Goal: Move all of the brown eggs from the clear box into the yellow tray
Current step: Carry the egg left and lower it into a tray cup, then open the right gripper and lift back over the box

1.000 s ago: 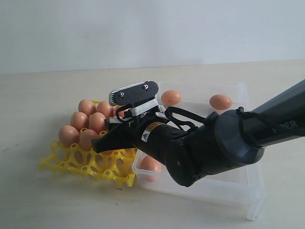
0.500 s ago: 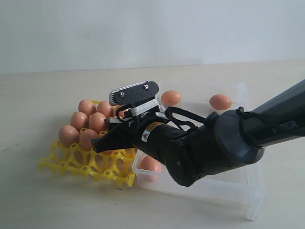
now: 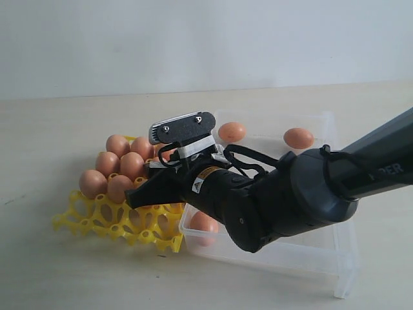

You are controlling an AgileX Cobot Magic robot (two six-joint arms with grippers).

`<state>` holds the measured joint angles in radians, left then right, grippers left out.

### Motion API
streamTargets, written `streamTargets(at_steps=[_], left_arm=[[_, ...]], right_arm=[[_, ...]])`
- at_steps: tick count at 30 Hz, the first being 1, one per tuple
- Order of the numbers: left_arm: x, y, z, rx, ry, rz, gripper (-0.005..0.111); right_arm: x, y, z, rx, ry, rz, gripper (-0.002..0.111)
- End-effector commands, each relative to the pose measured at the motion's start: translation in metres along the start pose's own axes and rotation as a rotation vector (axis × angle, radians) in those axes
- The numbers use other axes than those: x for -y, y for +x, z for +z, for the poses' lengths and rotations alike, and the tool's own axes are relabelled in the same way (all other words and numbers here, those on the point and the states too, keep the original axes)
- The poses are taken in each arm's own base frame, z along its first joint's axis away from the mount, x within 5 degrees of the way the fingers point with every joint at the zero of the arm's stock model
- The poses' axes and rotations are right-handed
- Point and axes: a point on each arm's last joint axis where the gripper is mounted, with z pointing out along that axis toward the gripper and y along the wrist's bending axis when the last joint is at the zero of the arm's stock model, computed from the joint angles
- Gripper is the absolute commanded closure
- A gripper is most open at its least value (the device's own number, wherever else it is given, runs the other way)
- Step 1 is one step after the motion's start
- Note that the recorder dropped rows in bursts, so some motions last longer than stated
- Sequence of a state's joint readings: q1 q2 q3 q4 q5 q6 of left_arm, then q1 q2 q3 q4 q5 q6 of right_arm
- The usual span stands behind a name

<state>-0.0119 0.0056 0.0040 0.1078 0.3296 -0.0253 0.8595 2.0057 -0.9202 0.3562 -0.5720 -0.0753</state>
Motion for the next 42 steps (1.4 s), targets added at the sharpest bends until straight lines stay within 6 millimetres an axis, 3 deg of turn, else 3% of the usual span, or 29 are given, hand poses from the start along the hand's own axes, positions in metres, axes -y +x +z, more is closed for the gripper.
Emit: streamTargets(at_steps=[1, 8, 17, 29, 39, 42], left_arm=[[0.0, -0.003, -0.001, 0.023, 0.001, -0.011, 0.107], [0.0, -0.003, -0.001, 0.023, 0.001, -0.011, 0.107], [0.0, -0.003, -0.001, 0.023, 0.001, -0.011, 0.107], [0.0, -0.003, -0.001, 0.023, 0.001, -0.011, 0.107], [0.0, -0.003, -0.001, 0.023, 0.001, -0.011, 0.107], [0.0, -0.003, -0.001, 0.023, 0.001, -0.011, 0.107]], right_arm=[[-0.001, -0.003, 0.0, 0.011, 0.001, 0.007, 0.067], [-0.001, -0.003, 0.0, 0.007, 0.001, 0.007, 0.066], [-0.001, -0.003, 0.0, 0.009, 0.001, 0.007, 0.054], [-0.001, -0.007, -0.002, 0.03, 0.001, 0.01, 0.054], [0.014, -0.049, -0.037, -0.058, 0.013, 0.025, 0.059], [0.025, -0.068, -0.053, -0.079, 0.005, 0.002, 0.071]])
